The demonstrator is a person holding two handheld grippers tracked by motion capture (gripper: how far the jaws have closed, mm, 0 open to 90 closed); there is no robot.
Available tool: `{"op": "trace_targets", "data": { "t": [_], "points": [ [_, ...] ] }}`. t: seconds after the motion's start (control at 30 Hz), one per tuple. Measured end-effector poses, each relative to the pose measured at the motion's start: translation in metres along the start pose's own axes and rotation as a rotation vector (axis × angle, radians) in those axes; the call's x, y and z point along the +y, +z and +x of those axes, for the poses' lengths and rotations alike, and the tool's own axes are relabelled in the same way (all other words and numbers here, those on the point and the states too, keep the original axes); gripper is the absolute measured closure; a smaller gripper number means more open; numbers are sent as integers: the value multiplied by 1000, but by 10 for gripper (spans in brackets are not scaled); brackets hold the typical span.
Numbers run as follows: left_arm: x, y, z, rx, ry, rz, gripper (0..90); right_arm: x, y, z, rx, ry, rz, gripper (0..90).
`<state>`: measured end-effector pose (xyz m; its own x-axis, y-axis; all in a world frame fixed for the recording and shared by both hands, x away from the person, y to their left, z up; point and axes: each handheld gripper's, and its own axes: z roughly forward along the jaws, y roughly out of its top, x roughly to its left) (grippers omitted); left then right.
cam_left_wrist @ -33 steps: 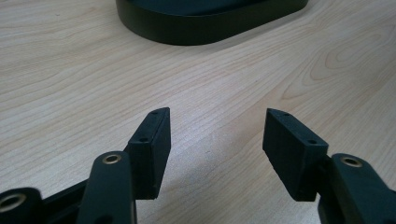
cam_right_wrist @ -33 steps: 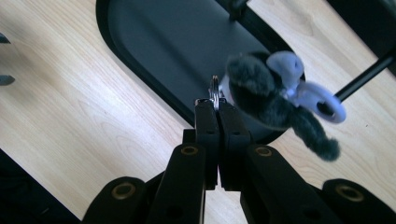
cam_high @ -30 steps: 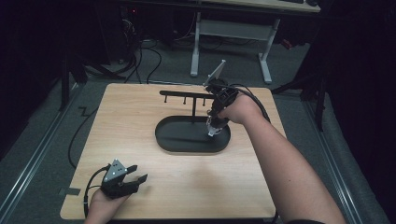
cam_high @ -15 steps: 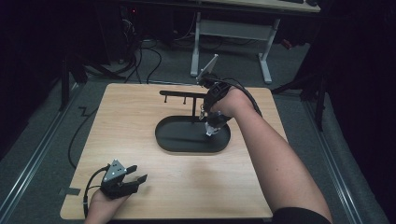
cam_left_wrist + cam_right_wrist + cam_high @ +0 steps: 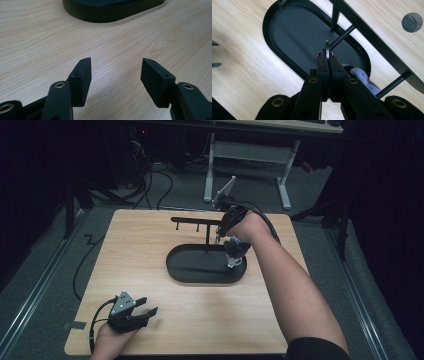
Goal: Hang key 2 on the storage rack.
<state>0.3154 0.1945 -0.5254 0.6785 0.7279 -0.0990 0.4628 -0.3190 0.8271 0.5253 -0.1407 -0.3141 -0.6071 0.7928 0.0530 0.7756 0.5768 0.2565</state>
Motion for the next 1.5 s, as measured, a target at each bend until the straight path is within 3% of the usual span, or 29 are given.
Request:
{"op": "trace_targets", "data": {
  "t": [0.37, 0.73, 0.9, 1.1, 1.3, 1.5],
  "points": [
    [0, 0, 0, -1, 6, 4, 424, 2, 2, -8, -35, 31, -50, 883],
    [-1, 1, 0, -1, 12, 11, 425, -6, -1, -6, -62, 45, -85, 800],
    [0, 2, 0, -1, 16, 13, 425, -23, -4, 1, -47, 36, -100, 751],
    [0, 3, -2, 0, 26, 17, 424, -51, 6, 13, -37, 22, -134, 655],
    [0, 6, -7, -15, 46, 25, 424, -83, 16, 20, -33, 1, -212, 604],
    [0, 6, -10, -23, 56, 21, 424, -112, 29, 21, -32, 29, -261, 586]
  ]
}}
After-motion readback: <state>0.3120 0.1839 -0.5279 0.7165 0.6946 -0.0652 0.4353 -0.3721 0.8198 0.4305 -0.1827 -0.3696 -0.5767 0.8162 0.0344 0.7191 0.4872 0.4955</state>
